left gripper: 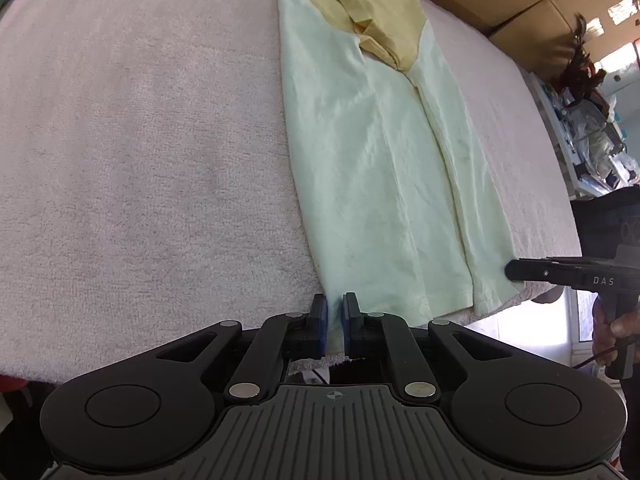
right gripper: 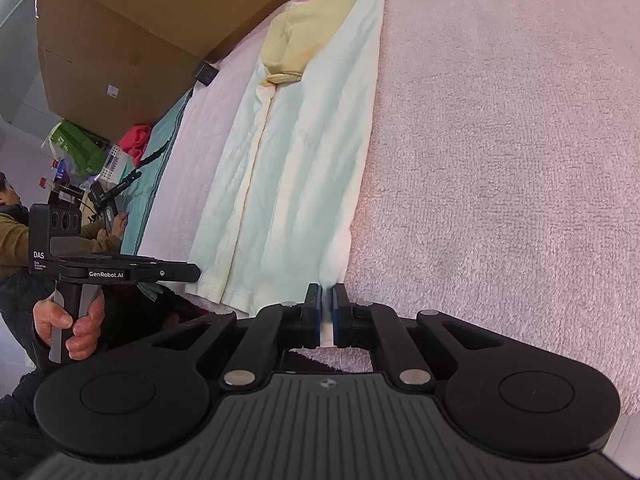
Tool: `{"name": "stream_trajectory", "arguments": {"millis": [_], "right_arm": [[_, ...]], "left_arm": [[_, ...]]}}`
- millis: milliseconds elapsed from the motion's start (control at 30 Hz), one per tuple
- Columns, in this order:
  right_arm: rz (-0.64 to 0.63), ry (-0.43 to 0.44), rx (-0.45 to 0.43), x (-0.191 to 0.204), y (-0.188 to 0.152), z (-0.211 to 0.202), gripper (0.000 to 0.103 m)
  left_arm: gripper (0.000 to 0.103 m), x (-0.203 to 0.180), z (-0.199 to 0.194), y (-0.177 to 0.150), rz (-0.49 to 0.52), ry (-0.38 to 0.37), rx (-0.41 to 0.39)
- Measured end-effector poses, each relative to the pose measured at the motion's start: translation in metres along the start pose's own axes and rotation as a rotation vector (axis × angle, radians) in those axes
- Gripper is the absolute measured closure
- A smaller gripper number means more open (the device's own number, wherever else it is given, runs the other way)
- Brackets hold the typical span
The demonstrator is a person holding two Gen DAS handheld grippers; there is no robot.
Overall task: Fold clothes
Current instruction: 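Close both grippers on the white shirt hem, then lift the hem with both grippers and fold it toward the yellow shoulders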
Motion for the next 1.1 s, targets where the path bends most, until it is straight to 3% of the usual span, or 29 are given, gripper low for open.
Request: {"name": "stream_trajectory", "arguments": {"millis": [267, 467, 633, 800, 833, 867, 900, 933, 967, 1033, 1100], "right_arm": [[0.009, 0.047, -0.039, 0.009, 0.004, -0.005, 0.100], [0.033, 0.131, -0.123, 0.018, 0.027, -0.022, 0.100], [0.117, 0.197, -0.218, 0.011, 0.066, -0.024, 0.100], [0.276, 0.142, -0.327, -0.021, 0.118, -0.007, 0.100], [0.294, 0.111, -0.336, -0.028, 0.126, -0.002, 0.095], [0.321, 0.085, -0.325, -0.037, 0.133, 0.006, 0.093], [0.348, 0.059, -0.310, -0.047, 0.140, 0.014, 0.074], [0.351, 0.046, -0.306, -0.052, 0.143, 0.018, 0.037], [0.350, 0.035, -0.304, -0.057, 0.145, 0.021, 0.026], [0.352, 0.012, -0.315, -0.063, 0.147, 0.021, 0.028], [0.327, -0.031, -0.385, -0.063, 0.142, 0.004, 0.034]], "left_arm": [[0.103, -0.010, -0.013, 0.011, -0.019, -0.109, -0.031], [0.103, -0.016, -0.033, 0.037, -0.066, -0.188, -0.091], [0.103, -0.012, -0.033, 0.082, -0.156, -0.228, -0.129], [0.103, 0.008, -0.011, 0.140, -0.267, -0.169, -0.152], [0.099, 0.013, -0.003, 0.148, -0.284, -0.145, -0.146], [0.082, 0.018, 0.006, 0.156, -0.300, -0.121, -0.140], [0.081, 0.021, 0.013, 0.162, -0.305, -0.096, -0.138], [0.080, 0.021, 0.017, 0.164, -0.290, -0.075, -0.143], [0.080, 0.021, 0.019, 0.164, -0.288, -0.069, -0.146], [0.078, 0.022, 0.015, 0.162, -0.284, -0.080, -0.171], [0.075, 0.021, 0.000, 0.159, -0.254, -0.058, -0.238]]}}
Point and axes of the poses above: each gripper's, at about its wrist camera, not at the fingertips, and z roughly the way its jaws point, x to its left, y to its top, the point moved 8 cm from there along z, roughly the way its jaws point, and after that the axes turned 6 degrees about -z, right-handed, at the moved point
